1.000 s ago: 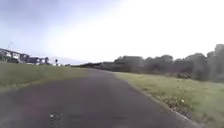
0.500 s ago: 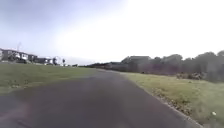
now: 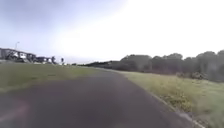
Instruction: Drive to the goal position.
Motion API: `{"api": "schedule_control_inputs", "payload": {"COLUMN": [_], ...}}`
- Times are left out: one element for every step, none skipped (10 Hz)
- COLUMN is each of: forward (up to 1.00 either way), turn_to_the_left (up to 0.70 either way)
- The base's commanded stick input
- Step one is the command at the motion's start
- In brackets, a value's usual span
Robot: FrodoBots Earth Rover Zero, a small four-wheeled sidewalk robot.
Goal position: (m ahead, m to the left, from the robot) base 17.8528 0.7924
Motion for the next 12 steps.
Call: {"api": "schedule_control_inputs", "payload": {"forward": [1.0, 1.0, 1.0, 1.0, 1.0, 1.0, 1.0, 1.0, 1.0, 1.0, 1.0, 1.0], "turn_to_the_left": [0.0, 0.0, 0.0, 0.0, 0.0, 0.0, 0.0, 0.0, 0.0, 0.0, 0.0, 0.0]}}
